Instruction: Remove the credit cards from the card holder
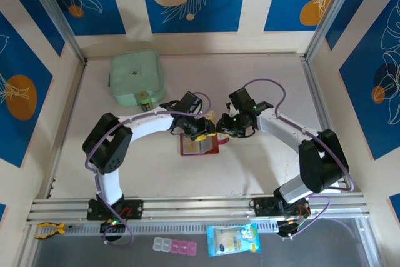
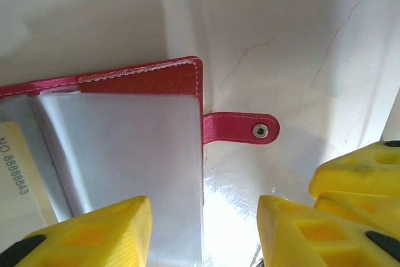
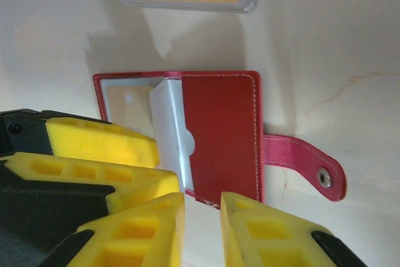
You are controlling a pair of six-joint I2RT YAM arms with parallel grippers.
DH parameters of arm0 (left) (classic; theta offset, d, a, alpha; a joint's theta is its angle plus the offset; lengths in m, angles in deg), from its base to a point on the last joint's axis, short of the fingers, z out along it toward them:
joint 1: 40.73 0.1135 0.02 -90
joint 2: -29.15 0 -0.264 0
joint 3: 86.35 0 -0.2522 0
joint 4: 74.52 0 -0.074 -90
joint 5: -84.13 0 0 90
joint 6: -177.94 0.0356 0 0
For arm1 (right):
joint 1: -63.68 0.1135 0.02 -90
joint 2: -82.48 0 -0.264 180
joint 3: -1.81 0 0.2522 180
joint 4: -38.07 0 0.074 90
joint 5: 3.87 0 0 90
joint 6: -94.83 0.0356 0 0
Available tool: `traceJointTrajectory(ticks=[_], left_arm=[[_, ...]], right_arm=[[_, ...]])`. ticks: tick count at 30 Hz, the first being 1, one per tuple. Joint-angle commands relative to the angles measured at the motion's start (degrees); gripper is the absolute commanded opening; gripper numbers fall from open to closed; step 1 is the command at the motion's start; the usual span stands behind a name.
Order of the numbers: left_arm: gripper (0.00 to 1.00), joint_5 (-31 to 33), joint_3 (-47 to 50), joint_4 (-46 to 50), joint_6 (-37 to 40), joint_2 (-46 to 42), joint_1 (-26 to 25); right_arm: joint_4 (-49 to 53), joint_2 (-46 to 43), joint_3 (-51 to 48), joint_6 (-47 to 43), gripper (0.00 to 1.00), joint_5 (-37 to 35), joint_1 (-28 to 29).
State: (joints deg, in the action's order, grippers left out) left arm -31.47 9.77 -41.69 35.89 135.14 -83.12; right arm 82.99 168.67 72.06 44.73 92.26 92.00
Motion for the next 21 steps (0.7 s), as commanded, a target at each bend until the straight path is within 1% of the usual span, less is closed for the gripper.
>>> traceJointTrajectory(ticks=[1,5,9,16,21], left_arm=[[0.51,-1.37,-1.63,0.25,0.8,0.79,-0.76],[0.52,-0.64,-0.95,0.48,1.08,0.07,-0.62],[0.49,1.29,0.46,1.23,1.85,-1.75,0.0],[0.41,4.05,6.68,0.94,2.0,-6.69,3.49],[0.32,5.07,12.73,-0.14,1.52,-10.71,6.43]], right_arm=[[0.42,-1.96,-0.15,-0.48,0.24,1.42,0.42],[-0.16,-1.3,0.1,-0.31,0.24,2.3,0.42],[-1.19,0.73,0.97,0.08,0.24,4.03,0.84],[-4.73,5.43,2.88,1.9,0.24,7.41,3.32],[-5.85,9.97,5.41,2.29,0.22,9.08,5.45]])
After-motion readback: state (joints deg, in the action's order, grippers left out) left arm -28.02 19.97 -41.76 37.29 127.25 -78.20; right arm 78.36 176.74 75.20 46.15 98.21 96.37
